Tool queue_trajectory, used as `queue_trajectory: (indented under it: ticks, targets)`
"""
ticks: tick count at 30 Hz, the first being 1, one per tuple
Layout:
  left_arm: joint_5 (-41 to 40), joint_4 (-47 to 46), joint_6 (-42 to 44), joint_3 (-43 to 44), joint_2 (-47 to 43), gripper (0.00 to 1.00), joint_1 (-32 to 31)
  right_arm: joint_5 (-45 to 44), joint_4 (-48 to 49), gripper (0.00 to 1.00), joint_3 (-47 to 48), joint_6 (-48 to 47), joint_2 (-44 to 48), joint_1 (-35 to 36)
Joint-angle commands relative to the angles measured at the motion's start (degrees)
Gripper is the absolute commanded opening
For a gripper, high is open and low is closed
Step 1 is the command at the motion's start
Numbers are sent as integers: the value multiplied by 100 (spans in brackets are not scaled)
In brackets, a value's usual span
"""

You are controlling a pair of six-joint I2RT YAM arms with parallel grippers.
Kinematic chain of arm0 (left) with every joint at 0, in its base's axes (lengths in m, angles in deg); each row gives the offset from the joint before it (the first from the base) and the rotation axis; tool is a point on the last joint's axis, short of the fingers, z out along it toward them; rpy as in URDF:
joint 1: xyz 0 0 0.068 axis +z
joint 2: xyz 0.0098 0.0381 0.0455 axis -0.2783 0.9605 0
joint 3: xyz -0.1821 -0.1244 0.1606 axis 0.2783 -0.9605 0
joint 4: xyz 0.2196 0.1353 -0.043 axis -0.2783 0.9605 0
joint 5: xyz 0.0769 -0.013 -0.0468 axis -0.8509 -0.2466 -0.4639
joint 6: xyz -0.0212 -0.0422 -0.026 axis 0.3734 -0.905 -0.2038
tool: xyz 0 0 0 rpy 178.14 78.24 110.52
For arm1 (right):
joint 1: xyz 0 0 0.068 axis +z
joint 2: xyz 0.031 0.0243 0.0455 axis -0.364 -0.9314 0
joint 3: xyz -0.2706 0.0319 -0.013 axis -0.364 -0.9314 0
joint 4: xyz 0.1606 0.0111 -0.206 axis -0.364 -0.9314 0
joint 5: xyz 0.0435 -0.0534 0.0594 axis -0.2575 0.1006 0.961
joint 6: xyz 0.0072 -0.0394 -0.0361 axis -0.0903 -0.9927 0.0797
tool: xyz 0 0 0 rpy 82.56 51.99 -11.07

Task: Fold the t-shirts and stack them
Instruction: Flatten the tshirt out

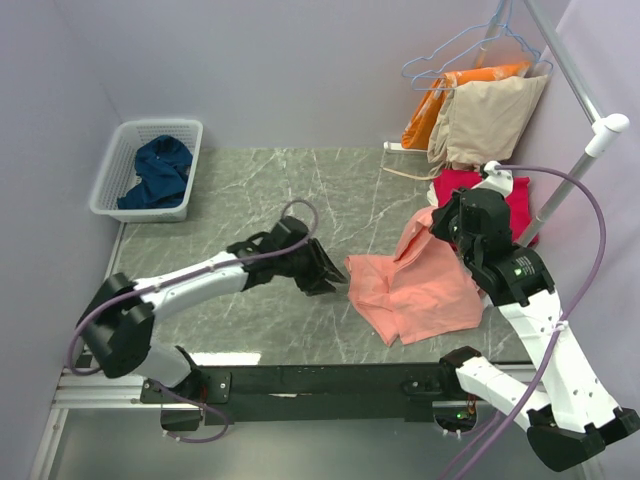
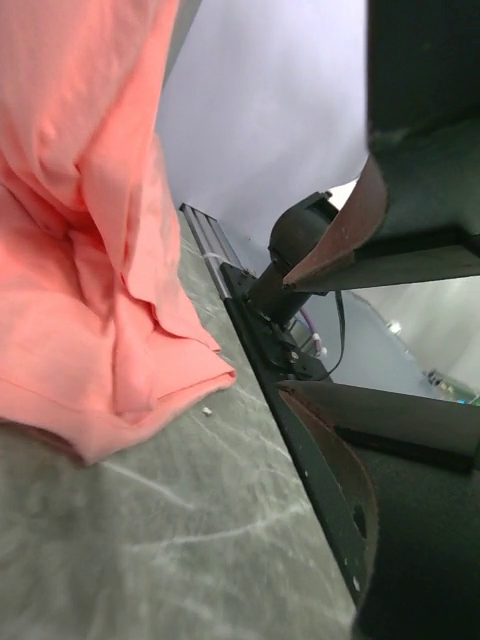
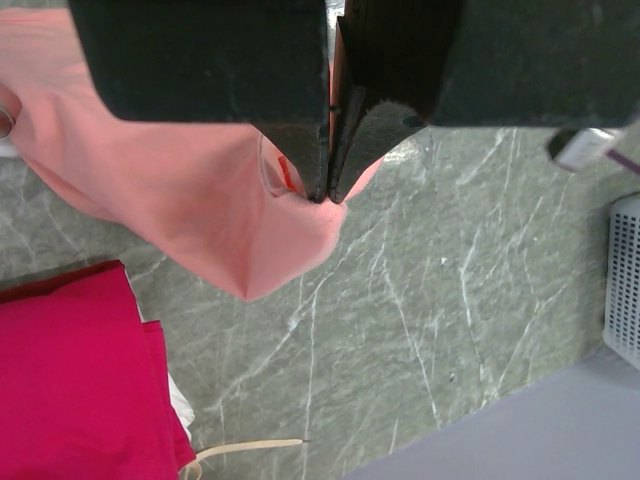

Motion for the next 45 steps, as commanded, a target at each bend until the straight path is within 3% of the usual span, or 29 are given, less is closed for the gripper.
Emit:
queue_trajectory:
  ticks: [1, 14, 19, 28, 36, 45]
  targets:
    - [-202, -410, -919, 280, 664, 47, -464, -126, 361, 0, -201, 65, 108, -31]
    - [-194, -601, -1446, 913, 1976, 46, -641, -126, 484, 0, -448, -66, 204, -40]
    - [-264, -119, -1280, 1388, 2380, 45, -702, -82, 537, 0, -448, -119, 169, -101]
    - [-387, 629, -1086, 1687, 2618, 40, -799, -38, 581, 0, -492, -154, 187, -207]
    - [-300, 489, -1183, 1151, 2345, 42, -808, 41, 634, 0, -650, -84, 275, -286]
    - [-335, 357, -990, 1564, 2671, 43, -711, 190, 528, 0, -606, -101, 213, -286]
